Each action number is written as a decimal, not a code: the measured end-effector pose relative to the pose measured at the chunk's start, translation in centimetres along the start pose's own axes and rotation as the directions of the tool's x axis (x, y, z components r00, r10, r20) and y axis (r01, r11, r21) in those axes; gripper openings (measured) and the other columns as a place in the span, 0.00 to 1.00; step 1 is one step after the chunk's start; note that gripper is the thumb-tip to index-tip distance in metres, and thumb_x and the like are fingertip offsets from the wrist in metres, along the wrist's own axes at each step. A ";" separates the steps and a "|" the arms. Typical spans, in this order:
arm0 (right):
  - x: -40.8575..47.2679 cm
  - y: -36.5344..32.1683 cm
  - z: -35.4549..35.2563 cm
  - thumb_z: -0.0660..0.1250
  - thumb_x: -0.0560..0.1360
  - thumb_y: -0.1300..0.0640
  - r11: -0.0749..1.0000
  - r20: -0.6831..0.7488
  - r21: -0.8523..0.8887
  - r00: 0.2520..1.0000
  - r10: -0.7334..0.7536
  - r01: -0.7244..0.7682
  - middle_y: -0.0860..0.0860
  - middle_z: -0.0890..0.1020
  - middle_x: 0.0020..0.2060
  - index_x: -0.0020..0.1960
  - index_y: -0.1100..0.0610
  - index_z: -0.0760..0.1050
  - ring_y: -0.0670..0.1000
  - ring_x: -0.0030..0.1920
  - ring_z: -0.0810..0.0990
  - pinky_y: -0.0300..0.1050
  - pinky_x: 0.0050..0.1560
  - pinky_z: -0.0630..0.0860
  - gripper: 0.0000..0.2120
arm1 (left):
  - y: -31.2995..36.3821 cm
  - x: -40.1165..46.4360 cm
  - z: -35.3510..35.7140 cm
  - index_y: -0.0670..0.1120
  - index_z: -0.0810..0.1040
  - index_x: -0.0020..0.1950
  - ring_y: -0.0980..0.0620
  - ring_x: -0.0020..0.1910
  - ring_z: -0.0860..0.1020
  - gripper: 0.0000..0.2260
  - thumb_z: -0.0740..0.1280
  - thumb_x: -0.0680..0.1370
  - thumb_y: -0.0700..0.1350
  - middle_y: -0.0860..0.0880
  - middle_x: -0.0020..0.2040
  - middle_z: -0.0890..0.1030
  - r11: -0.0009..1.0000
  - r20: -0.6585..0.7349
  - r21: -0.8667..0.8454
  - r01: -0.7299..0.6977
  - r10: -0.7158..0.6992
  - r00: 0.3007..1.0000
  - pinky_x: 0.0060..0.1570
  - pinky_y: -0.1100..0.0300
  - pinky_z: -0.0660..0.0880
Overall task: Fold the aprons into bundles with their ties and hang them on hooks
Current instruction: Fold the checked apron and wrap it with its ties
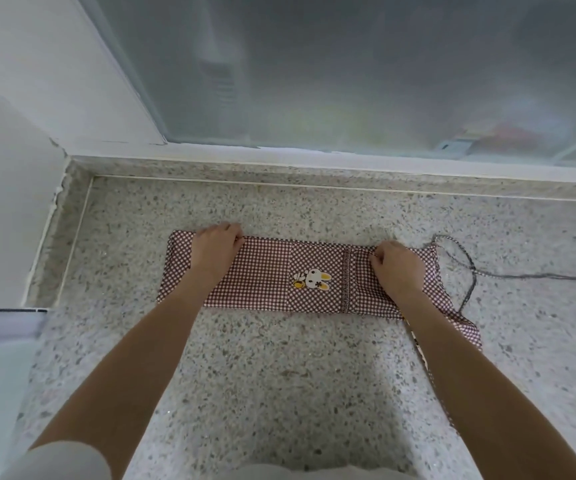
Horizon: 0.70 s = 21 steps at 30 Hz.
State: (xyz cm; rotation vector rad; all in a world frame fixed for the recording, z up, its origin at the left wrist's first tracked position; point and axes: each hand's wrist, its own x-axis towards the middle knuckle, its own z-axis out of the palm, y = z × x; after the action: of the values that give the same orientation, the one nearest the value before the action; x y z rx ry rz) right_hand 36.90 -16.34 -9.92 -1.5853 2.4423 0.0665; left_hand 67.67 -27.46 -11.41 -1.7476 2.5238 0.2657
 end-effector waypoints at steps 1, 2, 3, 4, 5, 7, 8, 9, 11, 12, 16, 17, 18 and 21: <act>0.1 -0.1 0.0 0.62 0.78 0.51 1.000 0.000 -0.005 1.000 0.001 -0.001 0.52 0.80 0.47 0.50 0.57 0.77 0.53 0.45 0.79 0.41 0.37 0.66 0.11 | -0.1 0.0 0.1 0.48 0.76 0.53 0.47 0.49 0.77 0.09 0.60 0.80 0.51 0.48 0.50 0.80 1.000 -0.003 0.001 0.005 -0.005 1.000 0.48 0.54 0.69; 0.1 -0.1 0.0 0.62 0.77 0.50 1.000 0.000 -0.009 1.000 0.000 0.000 0.52 0.80 0.47 0.50 0.57 0.77 0.53 0.45 0.79 0.41 0.37 0.67 0.11 | -0.2 0.0 0.3 0.48 0.76 0.53 0.47 0.49 0.77 0.09 0.60 0.79 0.51 0.49 0.50 0.80 1.000 -0.007 0.003 0.006 -0.006 1.000 0.52 0.53 0.68; 0.1 -0.1 -0.1 0.63 0.77 0.50 1.000 0.001 -0.012 1.000 -0.002 0.002 0.52 0.80 0.47 0.50 0.57 0.77 0.53 0.45 0.78 0.41 0.37 0.66 0.11 | -0.4 0.0 0.4 0.48 0.76 0.53 0.47 0.50 0.77 0.09 0.60 0.79 0.51 0.49 0.50 0.80 1.000 -0.019 0.011 0.006 -0.006 1.000 0.55 0.52 0.66; 0.2 -0.2 -0.2 0.63 0.77 0.50 1.000 0.001 -0.011 1.000 -0.002 0.002 0.52 0.80 0.47 0.50 0.57 0.77 0.54 0.45 0.78 0.41 0.37 0.66 0.11 | -0.5 -0.1 0.5 0.49 0.76 0.52 0.46 0.52 0.76 0.09 0.60 0.79 0.51 0.48 0.51 0.80 1.000 -0.038 0.016 0.008 -0.008 0.999 0.58 0.52 0.63; 0.2 -0.2 -0.3 0.63 0.77 0.50 1.000 0.005 -0.009 1.000 -0.004 0.004 0.52 0.80 0.48 0.50 0.57 0.77 0.54 0.45 0.78 0.41 0.37 0.66 0.11 | -0.3 -0.1 0.5 0.48 0.77 0.52 0.45 0.53 0.75 0.08 0.61 0.79 0.50 0.48 0.51 0.80 1.000 -0.068 0.009 0.013 -0.012 0.998 0.59 0.51 0.62; 0.0 -0.3 -0.3 0.63 0.77 0.49 1.000 0.000 0.010 1.000 -0.014 0.014 0.53 0.80 0.48 0.51 0.57 0.76 0.54 0.46 0.78 0.41 0.37 0.66 0.12 | 1.0 -0.5 0.1 0.48 0.78 0.52 0.44 0.54 0.74 0.08 0.63 0.78 0.48 0.47 0.52 0.80 0.998 -0.139 -0.055 -0.001 -0.006 0.990 0.60 0.49 0.62; -0.2 -0.4 -0.4 0.63 0.77 0.49 0.999 -0.017 0.030 0.999 -0.029 0.030 0.53 0.80 0.48 0.51 0.57 0.76 0.54 0.46 0.78 0.42 0.38 0.67 0.12 | 2.1 -0.8 -0.4 0.48 0.78 0.52 0.44 0.55 0.75 0.07 0.64 0.77 0.47 0.47 0.52 0.79 0.994 -0.180 -0.106 -0.036 0.017 0.984 0.60 0.48 0.64; -0.9 0.0 -0.6 0.64 0.77 0.48 0.997 -0.049 0.075 0.998 -0.032 0.035 0.53 0.80 0.48 0.52 0.57 0.76 0.54 0.47 0.78 0.42 0.39 0.69 0.12 | 4.0 -1.4 -0.7 0.48 0.78 0.52 0.45 0.55 0.75 0.07 0.64 0.77 0.47 0.47 0.52 0.79 0.983 -0.212 -0.153 -0.102 0.068 0.975 0.60 0.48 0.66; -2.9 0.4 -0.9 0.66 0.76 0.50 0.977 -0.159 0.200 0.986 -0.046 0.078 0.54 0.80 0.48 0.52 0.58 0.76 0.55 0.47 0.78 0.46 0.46 0.73 0.12 | 7.7 -2.9 -0.9 0.47 0.78 0.54 0.46 0.55 0.76 0.08 0.64 0.77 0.47 0.48 0.53 0.79 0.946 -0.232 -0.229 -0.228 0.175 0.957 0.58 0.50 0.69; -4.7 1.2 -1.1 0.67 0.75 0.52 0.965 -0.226 0.249 0.974 -0.029 0.087 0.54 0.80 0.46 0.51 0.59 0.76 0.55 0.47 0.77 0.48 0.47 0.73 0.11 | 10.0 -3.9 -0.8 0.47 0.77 0.56 0.47 0.56 0.75 0.10 0.63 0.78 0.48 0.49 0.54 0.79 0.919 -0.208 -0.273 -0.285 0.233 0.950 0.58 0.51 0.70; -12.5 4.9 0.7 0.67 0.73 0.49 0.976 -0.314 0.217 0.946 0.079 -0.009 0.53 0.77 0.40 0.45 0.59 0.74 0.55 0.41 0.73 0.48 0.42 0.69 0.13 | 16.2 -6.3 0.9 0.47 0.72 0.66 0.49 0.66 0.68 0.17 0.57 0.80 0.52 0.50 0.66 0.73 0.858 0.010 -0.361 -0.365 0.395 0.919 0.65 0.53 0.64; -14.7 6.0 1.4 0.66 0.72 0.46 0.980 -0.283 0.179 0.950 0.134 -0.085 0.53 0.76 0.40 0.45 0.59 0.74 0.55 0.41 0.73 0.48 0.41 0.69 0.15 | 17.4 -6.7 1.4 0.47 0.69 0.69 0.49 0.69 0.64 0.19 0.56 0.81 0.52 0.50 0.69 0.69 0.861 0.074 -0.346 -0.373 0.421 0.904 0.68 0.52 0.60; -16.4 6.8 2.2 0.67 0.71 0.44 0.977 -0.253 0.138 0.948 0.192 -0.161 0.54 0.76 0.40 0.45 0.59 0.73 0.56 0.41 0.72 0.49 0.41 0.69 0.17 | 18.1 -6.7 1.8 0.48 0.66 0.71 0.49 0.72 0.60 0.20 0.54 0.81 0.53 0.51 0.72 0.65 0.870 0.137 -0.329 -0.368 0.430 0.893 0.69 0.50 0.57; -20.3 8.7 3.8 0.73 0.68 0.43 0.944 -0.128 0.007 0.936 0.327 -0.329 0.59 0.76 0.41 0.45 0.62 0.73 0.60 0.41 0.74 0.54 0.40 0.72 0.22 | 19.1 -6.8 2.9 0.51 0.63 0.72 0.48 0.73 0.54 0.20 0.50 0.82 0.54 0.53 0.74 0.60 0.902 0.248 -0.253 -0.351 0.411 0.877 0.70 0.46 0.54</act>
State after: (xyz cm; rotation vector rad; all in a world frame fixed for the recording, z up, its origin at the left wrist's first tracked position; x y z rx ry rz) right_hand 37.57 6.09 -9.99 -1.2037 2.7891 0.0395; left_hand 52.15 -14.16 -11.25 -1.1228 2.6596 0.7673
